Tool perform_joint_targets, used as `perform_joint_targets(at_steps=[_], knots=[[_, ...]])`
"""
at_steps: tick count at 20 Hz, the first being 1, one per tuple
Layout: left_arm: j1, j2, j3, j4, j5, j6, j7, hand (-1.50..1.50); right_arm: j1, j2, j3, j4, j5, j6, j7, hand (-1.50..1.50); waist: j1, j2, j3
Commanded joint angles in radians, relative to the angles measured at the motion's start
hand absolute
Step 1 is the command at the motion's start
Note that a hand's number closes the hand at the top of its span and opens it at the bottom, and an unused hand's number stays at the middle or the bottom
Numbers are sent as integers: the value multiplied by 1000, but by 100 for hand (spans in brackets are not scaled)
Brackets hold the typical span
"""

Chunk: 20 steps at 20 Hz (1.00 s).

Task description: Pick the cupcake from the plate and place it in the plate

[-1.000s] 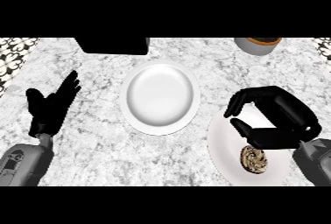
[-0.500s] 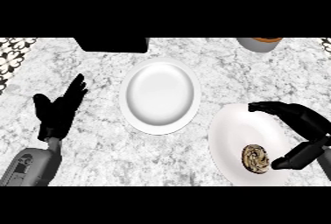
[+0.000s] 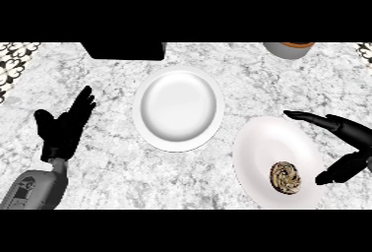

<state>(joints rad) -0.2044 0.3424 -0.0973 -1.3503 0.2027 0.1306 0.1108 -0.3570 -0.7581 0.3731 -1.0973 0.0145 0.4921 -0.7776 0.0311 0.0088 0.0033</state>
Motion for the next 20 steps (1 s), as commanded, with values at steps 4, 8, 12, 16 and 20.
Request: perform_joint_targets(at_steps=[4, 8, 12, 16, 20], knots=[[10, -15, -10, -60, -26, 39, 65, 0, -85, -29, 115, 52, 145, 93, -151, -150, -4, -6, -2], [-3, 3, 27, -22, -3, -10, 39, 0, -86, -49, 181, 23, 226, 51, -147, -150, -18, -7, -3], [-9, -10, 47, 27, -17, -23, 0, 0, -163, 6, 198, 109, 338, -35, -138, -150, -18, -5, -3], [26, -4, 57, -11, -29, -36, 0, 0, -165, -23, 196, 48, 382, -17, -101, -150, -25, -8, -3], [60, -32, 26, -75, -68, 4, 38, 0, -155, 42, 253, 41, 463, -63, -43, -150, -23, -10, -3]])
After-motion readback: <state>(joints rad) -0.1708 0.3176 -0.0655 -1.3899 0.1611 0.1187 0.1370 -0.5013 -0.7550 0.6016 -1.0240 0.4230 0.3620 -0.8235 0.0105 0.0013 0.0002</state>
